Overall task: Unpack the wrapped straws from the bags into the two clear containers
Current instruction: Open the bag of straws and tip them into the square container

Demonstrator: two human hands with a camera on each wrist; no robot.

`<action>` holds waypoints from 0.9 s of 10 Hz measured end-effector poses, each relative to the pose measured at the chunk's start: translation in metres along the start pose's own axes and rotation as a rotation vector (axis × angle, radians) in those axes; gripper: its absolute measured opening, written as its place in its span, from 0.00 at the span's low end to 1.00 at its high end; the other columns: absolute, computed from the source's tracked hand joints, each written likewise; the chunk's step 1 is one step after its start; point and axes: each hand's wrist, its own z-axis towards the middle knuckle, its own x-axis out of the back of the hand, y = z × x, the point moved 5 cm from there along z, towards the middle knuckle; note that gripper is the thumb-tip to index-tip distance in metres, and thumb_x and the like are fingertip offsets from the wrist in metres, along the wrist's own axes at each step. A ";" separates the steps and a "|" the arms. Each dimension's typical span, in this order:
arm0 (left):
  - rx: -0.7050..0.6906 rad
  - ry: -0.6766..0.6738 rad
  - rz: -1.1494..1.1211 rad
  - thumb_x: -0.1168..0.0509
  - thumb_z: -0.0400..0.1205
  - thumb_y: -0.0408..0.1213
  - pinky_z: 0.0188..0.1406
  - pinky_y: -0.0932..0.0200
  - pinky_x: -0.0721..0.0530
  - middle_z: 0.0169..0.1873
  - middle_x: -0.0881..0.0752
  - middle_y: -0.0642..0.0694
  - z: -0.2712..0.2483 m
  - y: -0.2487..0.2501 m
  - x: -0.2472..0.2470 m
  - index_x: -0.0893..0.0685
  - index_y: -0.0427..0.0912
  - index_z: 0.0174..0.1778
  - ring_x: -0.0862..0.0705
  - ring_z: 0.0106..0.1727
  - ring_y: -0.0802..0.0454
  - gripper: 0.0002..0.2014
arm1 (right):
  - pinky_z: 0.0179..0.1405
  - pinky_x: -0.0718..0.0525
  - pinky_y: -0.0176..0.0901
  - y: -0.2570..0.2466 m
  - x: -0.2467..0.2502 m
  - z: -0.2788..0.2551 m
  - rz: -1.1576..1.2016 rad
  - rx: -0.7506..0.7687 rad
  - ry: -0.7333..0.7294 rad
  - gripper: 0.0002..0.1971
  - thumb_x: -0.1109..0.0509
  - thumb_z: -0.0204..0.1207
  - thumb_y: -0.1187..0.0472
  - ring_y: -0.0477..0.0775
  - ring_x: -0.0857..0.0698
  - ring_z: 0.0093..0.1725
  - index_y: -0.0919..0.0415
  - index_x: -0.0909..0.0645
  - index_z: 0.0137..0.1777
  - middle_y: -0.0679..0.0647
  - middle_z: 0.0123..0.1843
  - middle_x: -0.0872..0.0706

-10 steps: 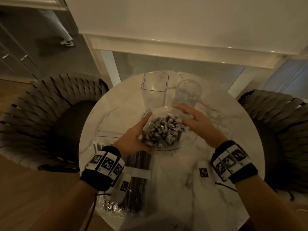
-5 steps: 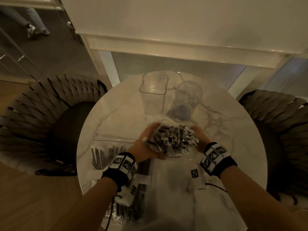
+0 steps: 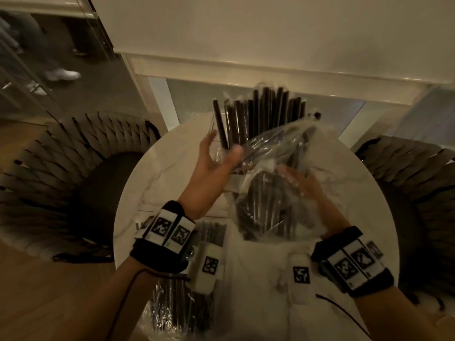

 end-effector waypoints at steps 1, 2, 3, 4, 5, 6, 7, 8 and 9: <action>-0.042 0.093 -0.246 0.42 0.84 0.50 0.44 0.45 0.10 0.58 0.14 0.43 -0.006 0.018 0.016 0.43 0.64 0.76 0.12 0.55 0.42 0.26 | 0.21 0.22 0.19 -0.017 0.002 -0.006 -0.017 -0.003 0.078 0.22 0.26 0.71 0.54 0.25 0.18 0.24 0.54 0.29 0.63 0.42 0.40 0.18; -0.477 0.129 0.416 0.30 0.79 0.35 0.60 0.39 0.15 0.72 0.34 0.41 -0.014 0.045 0.016 0.48 0.67 0.76 0.25 0.70 0.40 0.40 | 0.17 0.25 0.19 -0.035 0.001 -0.002 0.001 -0.019 0.090 0.12 0.38 0.81 0.63 0.29 0.19 0.21 0.56 0.34 0.61 0.46 0.38 0.23; -0.684 0.067 1.191 0.29 0.69 0.60 0.75 0.39 0.32 0.77 0.47 0.41 -0.005 0.046 -0.003 0.49 0.59 0.79 0.40 0.75 0.36 0.47 | 0.18 0.24 0.20 -0.061 -0.020 0.011 -0.021 0.015 0.010 0.09 0.41 0.81 0.65 0.32 0.17 0.24 0.57 0.21 0.55 0.51 0.36 0.23; -0.667 0.022 1.224 0.37 0.68 0.65 0.72 0.50 0.37 0.75 0.36 0.35 0.021 0.069 -0.003 0.39 0.49 0.78 0.39 0.74 0.42 0.43 | 0.23 0.17 0.28 -0.086 -0.030 0.028 -0.136 0.025 -0.141 0.05 0.35 0.78 0.56 0.34 0.15 0.23 0.48 0.19 0.42 0.47 0.33 0.15; -0.641 0.055 1.105 0.33 0.78 0.47 0.63 0.65 0.24 0.66 0.23 0.33 0.041 0.107 0.011 0.26 0.35 0.70 0.25 0.66 0.43 0.28 | 0.41 0.14 0.43 -0.123 -0.025 0.047 -0.373 0.101 -0.277 0.14 0.38 0.75 0.37 0.46 0.13 0.37 0.43 0.17 0.46 0.46 0.37 0.12; -0.410 0.038 0.853 0.35 0.78 0.22 0.38 0.89 0.28 0.59 0.18 0.44 0.056 0.131 0.026 0.30 0.35 0.72 0.19 0.52 0.60 0.25 | 0.45 0.20 0.45 -0.150 -0.023 0.064 -0.792 0.184 -0.310 0.22 0.35 0.54 0.20 0.52 0.21 0.44 0.24 0.21 0.47 0.56 0.45 0.18; -0.286 0.033 0.657 0.33 0.80 0.30 0.32 0.86 0.25 0.42 0.18 0.57 0.070 0.142 0.031 0.19 0.41 0.59 0.16 0.45 0.66 0.12 | 0.45 0.24 0.31 -0.160 -0.034 0.098 -1.080 0.334 -0.170 0.41 0.26 0.52 0.31 0.53 0.24 0.57 0.41 0.34 0.66 0.55 0.62 0.32; -0.278 0.022 0.542 0.30 0.79 0.34 0.29 0.79 0.20 0.29 0.12 0.64 0.089 0.144 0.035 0.17 0.49 0.42 0.14 0.34 0.73 0.04 | 0.47 0.14 0.31 -0.148 -0.051 0.128 -1.013 0.438 -0.231 0.49 0.20 0.50 0.38 0.55 0.22 0.66 0.53 0.48 0.62 0.58 0.72 0.33; -0.250 -0.007 0.554 0.30 0.79 0.39 0.34 0.72 0.15 0.42 0.11 0.56 0.106 0.134 0.040 0.16 0.40 0.55 0.12 0.39 0.69 0.11 | 0.50 0.09 0.47 -0.132 -0.054 0.153 -0.859 0.443 -0.246 0.51 0.16 0.57 0.47 0.58 0.12 0.56 0.53 0.52 0.67 0.62 0.65 0.18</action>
